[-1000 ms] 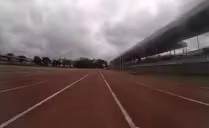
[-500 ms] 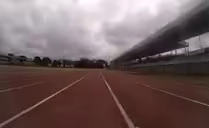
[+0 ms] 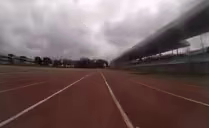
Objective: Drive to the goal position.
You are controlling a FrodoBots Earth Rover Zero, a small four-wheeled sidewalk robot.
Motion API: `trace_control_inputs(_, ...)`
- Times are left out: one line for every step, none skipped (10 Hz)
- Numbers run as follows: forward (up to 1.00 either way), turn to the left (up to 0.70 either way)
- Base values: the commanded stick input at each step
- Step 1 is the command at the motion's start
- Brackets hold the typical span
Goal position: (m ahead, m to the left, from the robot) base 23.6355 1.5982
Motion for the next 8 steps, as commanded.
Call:
trace_control_inputs(0.70, 0.00)
trace_control_inputs(0.70, 0.00)
trace_control_inputs(0.70, 0.00)
trace_control_inputs(0.70, 0.00)
trace_control_inputs(0.70, 0.00)
trace_control_inputs(0.70, 0.00)
trace_control_inputs(0.70, 0.00)
trace_control_inputs(0.70, 0.00)
